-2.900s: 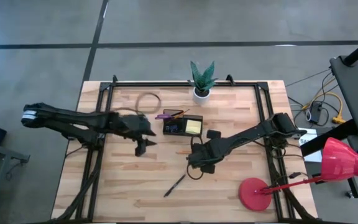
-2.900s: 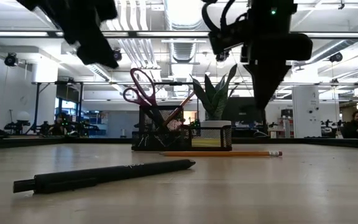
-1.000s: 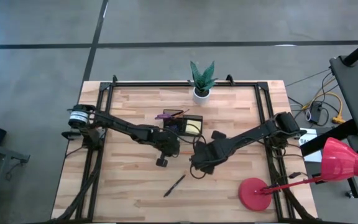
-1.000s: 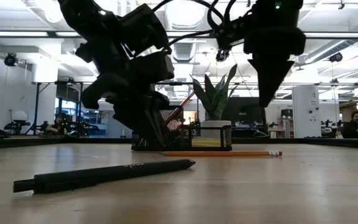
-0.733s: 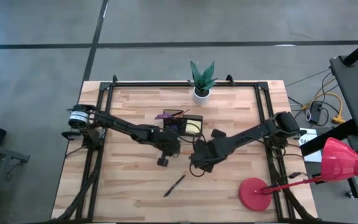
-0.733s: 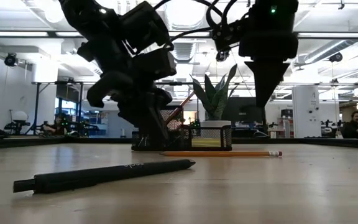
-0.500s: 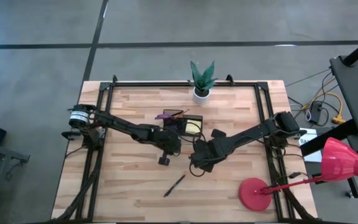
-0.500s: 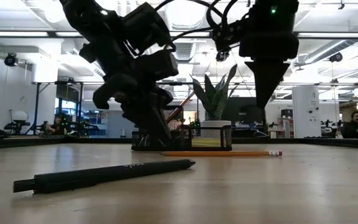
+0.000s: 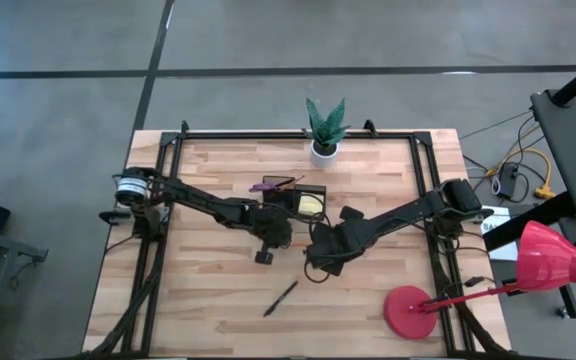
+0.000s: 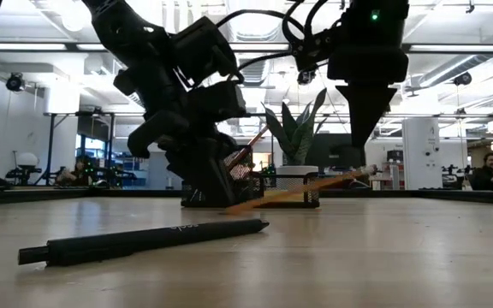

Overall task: Pick and place office supplies into organizer
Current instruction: Put the pencil into the desk organizer

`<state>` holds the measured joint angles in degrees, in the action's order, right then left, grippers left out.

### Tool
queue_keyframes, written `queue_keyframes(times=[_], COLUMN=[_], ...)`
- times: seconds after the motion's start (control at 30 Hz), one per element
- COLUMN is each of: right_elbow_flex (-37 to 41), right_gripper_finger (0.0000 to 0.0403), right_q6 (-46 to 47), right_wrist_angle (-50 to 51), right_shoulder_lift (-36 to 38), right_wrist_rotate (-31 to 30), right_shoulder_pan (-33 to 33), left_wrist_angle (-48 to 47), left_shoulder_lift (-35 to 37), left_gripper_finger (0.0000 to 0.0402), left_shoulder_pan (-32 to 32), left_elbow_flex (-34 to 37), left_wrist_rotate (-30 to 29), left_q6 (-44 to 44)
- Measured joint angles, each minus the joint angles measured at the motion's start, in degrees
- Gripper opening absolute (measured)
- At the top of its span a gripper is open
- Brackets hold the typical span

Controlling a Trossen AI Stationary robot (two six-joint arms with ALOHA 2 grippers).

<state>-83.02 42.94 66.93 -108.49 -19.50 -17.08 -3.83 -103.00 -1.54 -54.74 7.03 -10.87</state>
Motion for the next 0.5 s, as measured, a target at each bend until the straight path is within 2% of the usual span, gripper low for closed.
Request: queue_keyframes(times=[0.3,0.5], right_elbow_flex=[0.0,0.1], right_gripper_finger=[0.0023,0.0025], right_q6=[-0.1,0.0], right_wrist_angle=[1.4,9.9], right_shoulder_lift=[0.0,0.0], right_wrist_rotate=[-0.6,-6.7], right_shoulder_pan=[0.0,0.2], left_wrist_angle=[0.2,0.3], left_shoulder_lift=[-0.6,-0.8], left_gripper_finger=[0.0000,0.0000], left_shoulder_pan=[0.0,0.0], left_elbow_flex=[0.0,0.0], left_wrist_rotate=[0.1,0.1], left_q6=[0.0,0.1])
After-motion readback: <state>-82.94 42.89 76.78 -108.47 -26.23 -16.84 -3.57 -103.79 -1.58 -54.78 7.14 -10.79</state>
